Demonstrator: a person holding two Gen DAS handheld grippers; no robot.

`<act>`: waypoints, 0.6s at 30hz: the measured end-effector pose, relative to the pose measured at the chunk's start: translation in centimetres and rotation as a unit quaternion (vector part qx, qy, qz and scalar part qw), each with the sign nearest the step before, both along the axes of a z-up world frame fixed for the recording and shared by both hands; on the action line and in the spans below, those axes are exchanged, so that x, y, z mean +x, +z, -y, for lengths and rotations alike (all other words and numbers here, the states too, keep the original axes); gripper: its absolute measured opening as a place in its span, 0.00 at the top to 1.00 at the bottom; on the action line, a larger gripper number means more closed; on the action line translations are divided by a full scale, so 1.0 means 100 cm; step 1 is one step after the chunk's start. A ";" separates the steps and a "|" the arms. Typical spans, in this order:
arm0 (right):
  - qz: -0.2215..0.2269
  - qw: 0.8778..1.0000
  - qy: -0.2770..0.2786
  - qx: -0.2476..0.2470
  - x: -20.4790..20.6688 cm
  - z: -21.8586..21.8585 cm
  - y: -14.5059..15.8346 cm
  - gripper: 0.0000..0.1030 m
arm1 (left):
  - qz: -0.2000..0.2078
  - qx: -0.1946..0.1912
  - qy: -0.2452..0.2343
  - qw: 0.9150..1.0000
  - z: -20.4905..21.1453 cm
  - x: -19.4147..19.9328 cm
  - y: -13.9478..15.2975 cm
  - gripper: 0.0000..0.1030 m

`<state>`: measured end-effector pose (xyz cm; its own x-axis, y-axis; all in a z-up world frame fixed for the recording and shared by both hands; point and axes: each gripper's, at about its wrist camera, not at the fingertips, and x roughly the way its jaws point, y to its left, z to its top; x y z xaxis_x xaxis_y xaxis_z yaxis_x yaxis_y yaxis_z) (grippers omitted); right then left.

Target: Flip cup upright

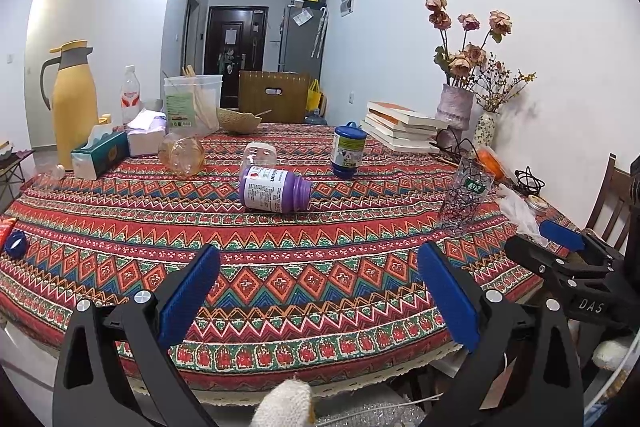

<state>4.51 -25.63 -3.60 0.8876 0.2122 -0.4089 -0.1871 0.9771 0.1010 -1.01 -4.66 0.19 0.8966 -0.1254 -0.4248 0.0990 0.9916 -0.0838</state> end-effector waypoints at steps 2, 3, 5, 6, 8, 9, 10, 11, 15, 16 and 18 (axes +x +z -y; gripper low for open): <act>0.000 1.000 0.000 0.000 0.000 -0.001 0.000 0.07 | -0.001 0.000 0.003 1.000 0.000 0.000 0.000 0.07; 0.000 1.000 0.000 0.000 0.000 -0.001 -0.001 0.07 | 0.000 0.000 0.003 1.000 -0.001 0.001 0.000 0.07; 0.001 1.000 0.000 0.000 0.000 0.000 0.000 0.07 | -0.001 0.003 0.003 1.000 0.001 0.001 -0.001 0.07; 0.000 1.000 0.000 -0.001 0.000 0.000 0.000 0.07 | 0.001 0.006 0.004 1.000 0.001 0.000 -0.001 0.07; 0.000 1.000 0.000 0.000 0.000 0.000 0.000 0.07 | 0.007 0.013 0.012 1.000 0.002 -0.001 -0.001 0.07; 0.000 1.000 -0.001 0.000 0.000 0.000 0.000 0.07 | 0.012 0.015 0.016 1.000 0.003 -0.002 -0.001 0.07; 0.000 1.000 -0.001 -0.001 0.000 -0.001 -0.001 0.07 | 0.017 0.017 0.018 1.000 0.003 -0.003 0.000 0.07; -0.001 1.000 -0.001 -0.001 0.000 -0.001 -0.001 0.07 | 0.020 0.018 0.019 0.999 0.003 -0.004 0.000 0.07; -0.001 1.000 0.000 -0.001 0.000 -0.001 -0.002 0.07 | 0.019 0.018 0.017 1.000 0.004 -0.004 0.000 0.07; -0.001 1.000 -0.001 -0.002 0.001 -0.001 -0.002 0.07 | 0.018 0.018 0.016 1.000 0.004 -0.004 0.000 0.07; -0.002 1.000 -0.001 -0.001 0.001 0.000 -0.002 0.07 | 0.018 0.017 0.015 1.000 0.004 -0.005 0.000 0.07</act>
<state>4.59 -25.58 -3.84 0.8865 0.2100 -0.4124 -0.1856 0.9776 0.0988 -1.49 -5.05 0.15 0.9142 -0.0841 -0.3964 0.0716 0.9964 -0.0460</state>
